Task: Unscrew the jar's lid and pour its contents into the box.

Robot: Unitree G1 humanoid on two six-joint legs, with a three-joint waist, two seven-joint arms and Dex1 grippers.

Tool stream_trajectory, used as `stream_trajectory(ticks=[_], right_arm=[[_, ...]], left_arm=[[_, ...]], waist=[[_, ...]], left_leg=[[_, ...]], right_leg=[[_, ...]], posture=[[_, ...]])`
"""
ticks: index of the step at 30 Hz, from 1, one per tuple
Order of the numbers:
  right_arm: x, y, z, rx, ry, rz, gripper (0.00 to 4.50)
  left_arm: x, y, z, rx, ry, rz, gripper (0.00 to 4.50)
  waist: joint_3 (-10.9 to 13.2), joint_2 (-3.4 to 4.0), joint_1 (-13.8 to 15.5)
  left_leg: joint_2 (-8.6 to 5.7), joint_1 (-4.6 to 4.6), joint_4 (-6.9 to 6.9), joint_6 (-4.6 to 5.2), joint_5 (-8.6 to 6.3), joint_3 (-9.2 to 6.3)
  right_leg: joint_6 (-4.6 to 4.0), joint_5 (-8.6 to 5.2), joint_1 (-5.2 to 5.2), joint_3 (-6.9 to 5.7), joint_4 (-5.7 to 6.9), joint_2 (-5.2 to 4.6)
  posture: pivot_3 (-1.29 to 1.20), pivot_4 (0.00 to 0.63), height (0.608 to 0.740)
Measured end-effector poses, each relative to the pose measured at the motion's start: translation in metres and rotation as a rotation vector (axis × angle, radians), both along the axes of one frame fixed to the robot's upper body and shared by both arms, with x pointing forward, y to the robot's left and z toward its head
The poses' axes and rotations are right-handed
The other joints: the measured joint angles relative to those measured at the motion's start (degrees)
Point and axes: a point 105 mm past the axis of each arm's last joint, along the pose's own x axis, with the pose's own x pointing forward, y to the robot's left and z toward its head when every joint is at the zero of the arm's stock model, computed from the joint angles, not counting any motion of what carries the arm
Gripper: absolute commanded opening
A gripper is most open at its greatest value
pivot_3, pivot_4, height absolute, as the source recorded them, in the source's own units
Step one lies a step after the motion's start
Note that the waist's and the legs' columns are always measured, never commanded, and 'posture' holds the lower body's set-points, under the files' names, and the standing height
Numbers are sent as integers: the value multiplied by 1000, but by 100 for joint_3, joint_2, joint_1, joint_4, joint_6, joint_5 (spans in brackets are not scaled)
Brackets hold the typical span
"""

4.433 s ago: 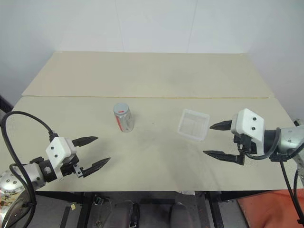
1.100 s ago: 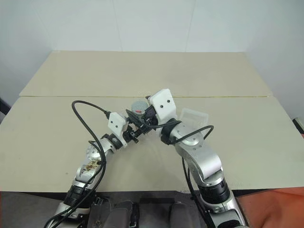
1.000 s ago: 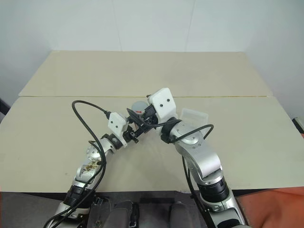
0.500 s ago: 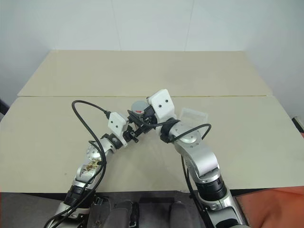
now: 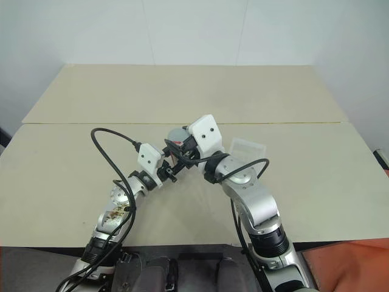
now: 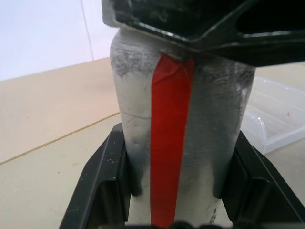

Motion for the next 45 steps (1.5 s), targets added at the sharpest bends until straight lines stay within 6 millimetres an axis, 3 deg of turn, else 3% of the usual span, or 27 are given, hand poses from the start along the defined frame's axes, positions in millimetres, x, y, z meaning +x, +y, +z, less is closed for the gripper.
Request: stream_trajectory(ticks=[11,27,36,41,45], right_arm=[[-6,-15,1,-88,-28,330,2788],[15,-22,13,-302,2,902,2788],[25,-12,13,-330,25,970,2788],[26,-9,5,-317,72,982,4457],[25,-14,9,-267,31,969,4457]], left_arm=[[-14,-3,0,19,-20,-103,2048],[-25,-13,0,-12,-11,-195,2048],[-23,-8,-2,-14,-1,-170,2048],[-27,-12,-1,-14,-7,-184,2048],[-28,-16,1,-21,-13,-187,2048]], waist=[[0,0,-28],[1,1,-29],[1,2,-30],[2,3,-19],[2,4,-19]], left_leg=[[2,1,-1,0,0,0],[4,2,0,0,1,5],[6,2,-1,-4,3,5],[5,1,-1,-5,3,6],[7,1,-2,-6,3,4]], right_leg=[[0,0,1,0,-1,2],[-2,2,-1,1,0,3],[-4,3,-4,1,2,1],[-5,4,-5,0,3,-3],[-5,4,-6,-1,4,-3]], posture=[[0,150,740],[0,150,740],[0,150,740],[0,150,740],[0,150,740]])
